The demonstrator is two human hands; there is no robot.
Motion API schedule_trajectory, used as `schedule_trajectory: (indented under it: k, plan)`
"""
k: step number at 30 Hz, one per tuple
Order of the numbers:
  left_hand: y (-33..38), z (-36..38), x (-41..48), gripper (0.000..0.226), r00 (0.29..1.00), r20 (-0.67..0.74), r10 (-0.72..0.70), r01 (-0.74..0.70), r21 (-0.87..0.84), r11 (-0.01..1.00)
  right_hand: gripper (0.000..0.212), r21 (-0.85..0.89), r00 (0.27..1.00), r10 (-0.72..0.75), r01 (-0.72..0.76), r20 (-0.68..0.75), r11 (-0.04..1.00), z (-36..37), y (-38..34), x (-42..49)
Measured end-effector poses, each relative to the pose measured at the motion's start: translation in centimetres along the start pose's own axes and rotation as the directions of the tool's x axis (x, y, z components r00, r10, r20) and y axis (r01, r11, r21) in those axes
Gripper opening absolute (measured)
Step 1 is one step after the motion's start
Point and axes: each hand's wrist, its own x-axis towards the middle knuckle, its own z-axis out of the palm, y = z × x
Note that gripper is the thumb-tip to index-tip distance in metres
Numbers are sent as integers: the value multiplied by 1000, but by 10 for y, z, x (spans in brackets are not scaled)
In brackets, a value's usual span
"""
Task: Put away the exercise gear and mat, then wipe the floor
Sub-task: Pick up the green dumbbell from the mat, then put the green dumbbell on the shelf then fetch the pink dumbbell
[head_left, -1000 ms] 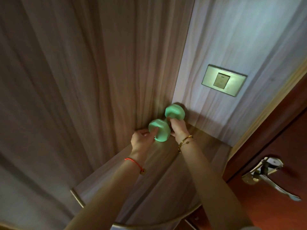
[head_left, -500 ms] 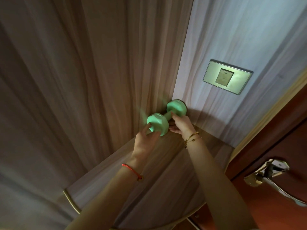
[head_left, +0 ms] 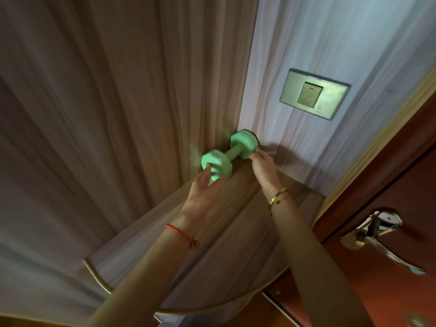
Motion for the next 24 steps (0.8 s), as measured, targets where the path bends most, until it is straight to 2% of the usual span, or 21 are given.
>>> schedule_trajectory:
  k: [1, 2, 3, 5, 6, 10, 13, 15, 19, 20, 22, 24]
  plan:
    - [3, -3, -4, 78, 1000, 18, -1, 2, -40, 999, 51, 49, 999, 24, -25, 26, 998, -1, 0, -1]
    - [7, -4, -10, 90, 1000, 31, 1, 1, -65, 998, 50, 100, 998, 43, -47, 44, 994, -2, 1, -2]
    - [10, -6, -15, 89, 1000, 23, 0, 2, -92, 996, 45, 149, 997, 53, -60, 51, 987, -3, 3, -6]
    - [12, -8, -19, 67, 1000, -13, -6, 5, -111, 994, 24, 227, 998, 46, -53, 34, 972, -6, 6, -15]
    - [12, -9, -20, 56, 1000, -31, 1, -4, -102, 995, 21, 271, 999, 39, -45, 30, 961, -7, 8, -22]
    - [9, -9, -32, 44, 994, -76, 83, -90, -95, 991, 33, 393, 998, 60, -62, 17, 917, -21, 22, -54]
    - [14, -6, -50, 39, 985, -46, 164, -169, -127, 977, 27, 417, 999, 41, -25, -30, 909, -39, 29, -83]
    - [15, -6, -59, 35, 977, 5, 212, -208, -169, 964, 27, 441, 997, 15, 19, -74, 897, -49, 33, -102]
    - [17, -5, -77, 34, 936, 175, 304, -261, -234, 937, 60, 494, 975, -47, 152, -218, 856, -67, 34, -148]
    - [17, -5, -80, 35, 922, 212, 324, -275, -232, 933, 59, 483, 965, -43, 168, -259, 859, -71, 34, -161]
    - [17, -5, -86, 37, 886, 316, 340, -289, -197, 937, 41, 458, 936, -40, 208, -350, 864, -75, 36, -190]
    - [16, -5, -96, 37, 819, 475, 322, -298, -128, 946, 32, 417, 896, -38, 243, -443, 876, -76, 41, -222]
